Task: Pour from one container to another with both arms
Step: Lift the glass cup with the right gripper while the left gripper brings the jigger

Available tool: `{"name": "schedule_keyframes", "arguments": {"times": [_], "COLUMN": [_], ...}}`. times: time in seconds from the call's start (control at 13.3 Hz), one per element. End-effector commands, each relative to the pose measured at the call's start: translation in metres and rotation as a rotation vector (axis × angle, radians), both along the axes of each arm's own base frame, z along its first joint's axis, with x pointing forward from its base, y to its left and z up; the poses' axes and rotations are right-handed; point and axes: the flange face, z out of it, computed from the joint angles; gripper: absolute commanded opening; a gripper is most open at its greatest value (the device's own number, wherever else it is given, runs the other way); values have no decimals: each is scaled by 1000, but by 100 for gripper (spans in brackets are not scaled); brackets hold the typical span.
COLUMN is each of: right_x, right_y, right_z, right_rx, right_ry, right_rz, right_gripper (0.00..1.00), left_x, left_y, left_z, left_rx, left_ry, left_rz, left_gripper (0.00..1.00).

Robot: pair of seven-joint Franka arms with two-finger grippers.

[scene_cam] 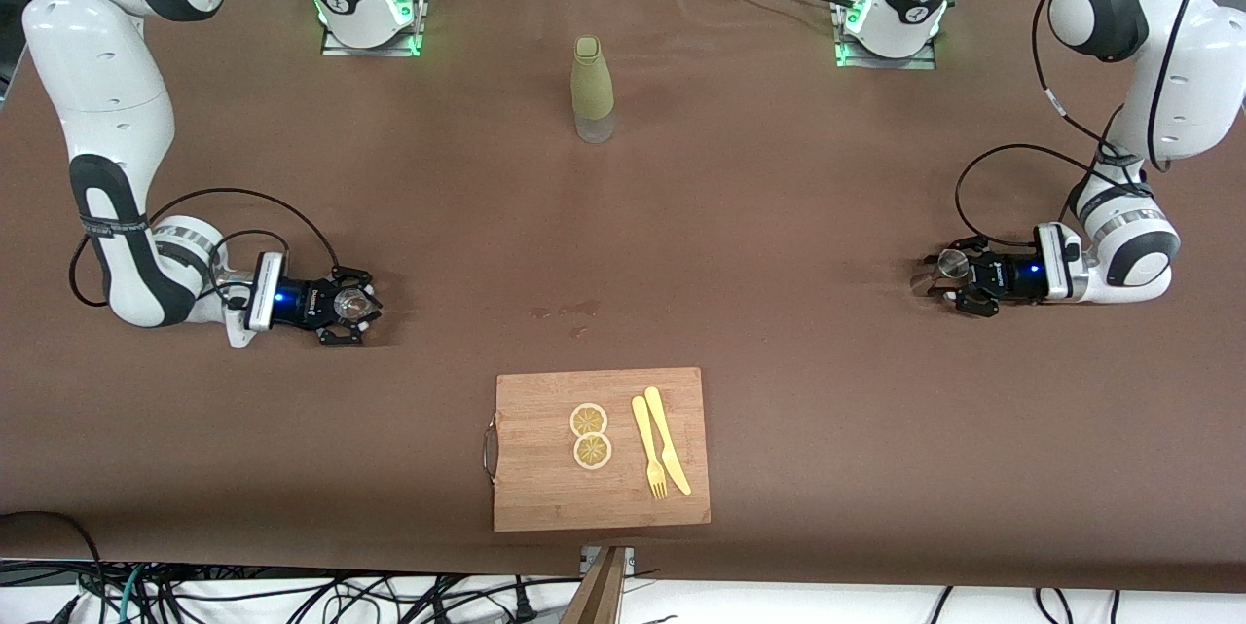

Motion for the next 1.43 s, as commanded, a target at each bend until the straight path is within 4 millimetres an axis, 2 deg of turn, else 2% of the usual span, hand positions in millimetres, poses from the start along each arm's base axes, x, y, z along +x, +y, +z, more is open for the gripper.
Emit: {"name": "schedule_keyframes", "arguments": {"times": [0.0, 0.15, 0.38, 0.53, 0.67, 0.82, 1.05, 1.27, 1.35], "right_x": [12, 18, 30, 41, 52, 57, 57, 55, 53], "right_y": [39, 68, 102, 128, 160, 179, 214, 261, 270], "right_z": [20, 27, 43, 58, 78, 91, 108, 140, 141], "right_rx": [44, 39, 44, 43, 39, 29, 12, -62, -78], "right_ry": [-7, 22, 45, 44, 59, 56, 63, 34, 40], "right_rz": [36, 84, 127, 153, 170, 158, 164, 159, 152], "right_gripper": [0, 0, 0, 0, 0, 0, 0, 0, 0], "left_x": [-1, -1, -2, -3, -3, 1, 0, 3, 6], "left_y": [0, 0, -1, -1, -2, -1, -4, -13, -17], "left_z": [3, 3, 1, -2, -3, -2, -5, -2, 1], "left_rx": [-3, -3, -4, -5, -3, 6, 3, -1, -2], "left_ry": [-99, -101, -97, -94, -96, -123, -104, -89, -76], "left_rz": [5, 5, 4, 2, -3, 1, -7, -20, -27], "left_gripper": [56, 55, 25, 0, 0, 0, 0, 0, 0]}}
